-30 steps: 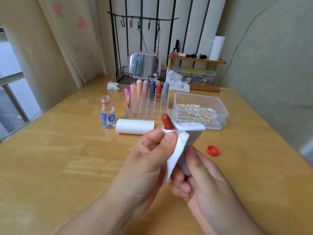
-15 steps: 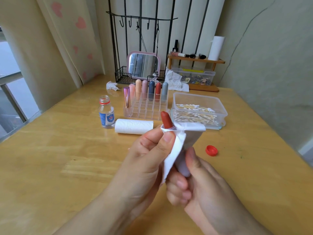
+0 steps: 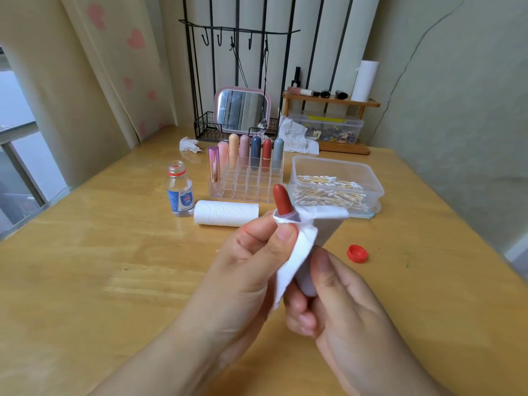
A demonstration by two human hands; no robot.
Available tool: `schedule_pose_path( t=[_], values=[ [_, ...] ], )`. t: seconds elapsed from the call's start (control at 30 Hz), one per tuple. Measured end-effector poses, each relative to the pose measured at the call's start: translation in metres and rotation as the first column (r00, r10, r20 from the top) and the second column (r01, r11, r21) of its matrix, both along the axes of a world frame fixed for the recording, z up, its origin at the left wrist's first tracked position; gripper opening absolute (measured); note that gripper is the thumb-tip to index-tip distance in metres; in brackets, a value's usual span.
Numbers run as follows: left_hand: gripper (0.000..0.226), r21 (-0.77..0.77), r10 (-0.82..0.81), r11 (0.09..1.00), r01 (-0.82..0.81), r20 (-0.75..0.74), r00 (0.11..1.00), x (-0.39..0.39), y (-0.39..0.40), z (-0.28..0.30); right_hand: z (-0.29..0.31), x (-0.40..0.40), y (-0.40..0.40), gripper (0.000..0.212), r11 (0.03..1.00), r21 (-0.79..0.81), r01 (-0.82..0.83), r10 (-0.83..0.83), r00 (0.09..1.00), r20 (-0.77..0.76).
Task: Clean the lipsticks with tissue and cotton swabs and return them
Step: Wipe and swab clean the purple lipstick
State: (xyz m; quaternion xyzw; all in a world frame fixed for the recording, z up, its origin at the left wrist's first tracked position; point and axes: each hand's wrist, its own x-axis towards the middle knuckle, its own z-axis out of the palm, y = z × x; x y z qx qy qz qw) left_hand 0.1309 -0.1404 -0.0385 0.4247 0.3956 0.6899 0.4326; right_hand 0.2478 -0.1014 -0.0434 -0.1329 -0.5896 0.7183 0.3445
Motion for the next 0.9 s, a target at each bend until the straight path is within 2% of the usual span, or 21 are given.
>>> schedule_pose_path(
  t=[0.07,0.2,0.3,0.4,0.47,0.7,0.8,0.9],
  values=[
    [0.053,0.000,0.000,1.000,0.000,-0.014,1.000,0.0003,0.0000,0.0007,0.0007,0.0003,0.0008,0.038,1.000,0.000,-0.017,0.017,1.000,-0.017],
    [0.053,0.007,-0.011,1.000,0.011,-0.014,1.000,-0.0004,0.0007,0.0032,0.0046,0.0007,0.0010,0.028,0.993,0.114,0.007,-0.006,1.000,-0.012],
    [0.066,0.038,-0.052,0.998,0.052,-0.013,0.999,-0.0001,0.0008,0.0030,0.0061,0.0025,0.0024,0.039,0.986,0.160,0.054,-0.057,0.998,0.016],
    [0.036,0.096,-0.141,0.987,0.132,0.090,0.986,0.0025,-0.0006,0.0052,0.0073,0.0051,0.0046,0.047,0.976,0.197,0.090,-0.099,0.994,0.035],
    [0.023,0.100,-0.143,0.986,0.130,0.144,0.979,0.0034,-0.0006,0.0067,0.0079,0.0060,0.0059,0.047,0.978,0.187,0.097,-0.103,0.994,0.026],
    [0.023,0.097,-0.145,0.987,0.126,0.218,0.965,0.0026,0.0005,0.0049,0.0059,0.0056,0.0071,0.043,0.987,0.127,0.099,-0.098,0.995,-0.013],
    [0.037,0.011,0.007,1.000,-0.010,0.230,0.973,0.0011,0.0043,0.0008,0.0055,0.0055,0.0064,0.041,0.989,0.111,0.093,-0.092,0.996,-0.018],
    [0.020,-0.058,0.308,0.951,-0.302,0.181,0.934,0.0011,0.0078,-0.0015,0.0062,0.0054,0.0062,0.045,0.991,0.093,0.096,-0.095,0.995,-0.019]
  ],
)
